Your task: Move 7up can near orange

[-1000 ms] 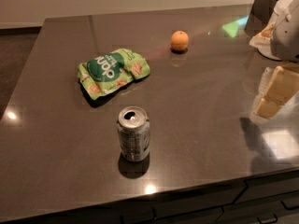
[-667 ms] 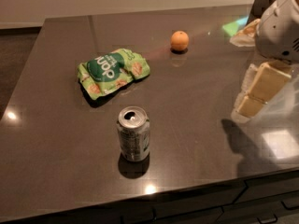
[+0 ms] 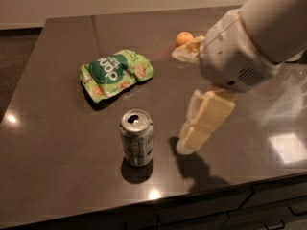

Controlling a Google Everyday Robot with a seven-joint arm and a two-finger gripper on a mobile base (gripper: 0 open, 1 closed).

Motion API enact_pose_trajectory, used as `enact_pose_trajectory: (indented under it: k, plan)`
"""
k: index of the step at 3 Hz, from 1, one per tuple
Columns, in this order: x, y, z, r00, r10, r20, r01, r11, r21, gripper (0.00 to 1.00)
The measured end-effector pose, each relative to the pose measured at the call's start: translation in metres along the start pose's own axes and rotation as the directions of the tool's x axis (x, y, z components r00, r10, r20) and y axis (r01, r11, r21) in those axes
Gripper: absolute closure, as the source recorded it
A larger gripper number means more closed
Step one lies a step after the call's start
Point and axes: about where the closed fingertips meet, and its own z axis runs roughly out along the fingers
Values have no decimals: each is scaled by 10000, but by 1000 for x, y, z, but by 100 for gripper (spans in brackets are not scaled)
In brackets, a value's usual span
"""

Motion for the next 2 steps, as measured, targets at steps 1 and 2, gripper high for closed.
enact_pose_trajectory:
  k: [1, 2]
  plan:
    - [-21, 8, 39, 9983, -585, 12, 586, 9983, -21, 0]
    - [-33, 9, 70, 9957, -926, -56, 925, 9957, -72, 0]
